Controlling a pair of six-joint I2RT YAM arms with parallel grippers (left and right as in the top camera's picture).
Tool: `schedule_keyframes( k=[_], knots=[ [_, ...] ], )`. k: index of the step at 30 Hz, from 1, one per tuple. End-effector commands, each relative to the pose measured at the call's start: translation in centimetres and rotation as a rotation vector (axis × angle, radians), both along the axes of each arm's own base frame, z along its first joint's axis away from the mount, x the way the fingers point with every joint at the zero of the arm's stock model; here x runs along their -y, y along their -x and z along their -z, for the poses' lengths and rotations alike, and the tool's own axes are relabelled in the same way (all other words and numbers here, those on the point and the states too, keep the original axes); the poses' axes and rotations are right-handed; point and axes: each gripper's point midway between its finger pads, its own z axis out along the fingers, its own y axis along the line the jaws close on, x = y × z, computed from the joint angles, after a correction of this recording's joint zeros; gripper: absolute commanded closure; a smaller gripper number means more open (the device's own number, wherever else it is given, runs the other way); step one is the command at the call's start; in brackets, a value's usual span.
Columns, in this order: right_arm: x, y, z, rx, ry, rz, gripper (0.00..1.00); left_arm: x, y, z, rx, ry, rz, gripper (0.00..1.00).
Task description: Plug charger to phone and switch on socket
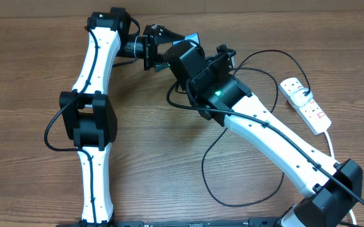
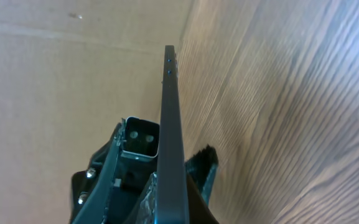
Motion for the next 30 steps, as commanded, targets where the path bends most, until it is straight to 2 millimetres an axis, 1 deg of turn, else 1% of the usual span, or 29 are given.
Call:
schedule_keyframes(
  k=[1,2,7,9,11,12,16,18,24,27,28,30],
  knots=[
    [0.1,0.3,-4.6,0.065,-0.154,0.047,0.96,-0.1,-0.2,-0.9,0.030,0.026,-0.004,0.48],
    [0.1,0.3,-4.7,0.066,-0.155,0.047,0.96,-0.1,-0.2,-0.9,0.030,0.026,-0.004,0.51],
    [0.2,0.1,-4.9,0.079,-0.157,0.057,0.95,-0.1,-0.2,-0.9,0.030,0.026,-0.004,0.54],
    [0.1,0.0,-5.1,0.088,-0.164,0.058,0.95,-0.1,-0.2,-0.9,0.029,0.026,-0.004,0.57],
    [0.0,-0.1,-5.4,0.099,-0.175,0.058,0.95,-0.1,-0.2,-0.9,0.029,0.026,-0.004,0.58],
    [-0.1,-0.2,-5.6,0.104,-0.179,0.058,0.94,-0.1,-0.2,-0.9,0.029,0.026,-0.004,0.59],
    [-0.2,-0.4,-5.9,0.118,-0.197,0.059,0.94,-0.1,-0.2,-0.9,0.028,0.026,-0.004,0.72],
    [-0.2,-0.3,-5.9,0.112,-0.213,0.072,0.94,-0.1,-0.2,-0.9,0.012,0.024,-0.004,0.73],
    [-0.1,-0.2,-5.7,0.100,-0.233,0.090,0.96,-0.1,-0.2,-0.9,-0.038,0.020,-0.005,0.72],
    [-0.1,-0.2,-5.7,0.098,-0.243,0.097,0.96,-0.1,-0.2,-0.9,-0.062,0.017,-0.005,0.74],
    [-0.1,-0.2,-5.7,0.097,-0.245,0.098,0.96,-0.1,-0.2,-0.9,-0.067,0.017,-0.005,0.75],
    [-0.1,-0.2,-5.7,0.097,-0.245,0.098,0.96,-0.1,-0.2,-0.9,-0.098,0.014,-0.005,0.83]
  ],
)
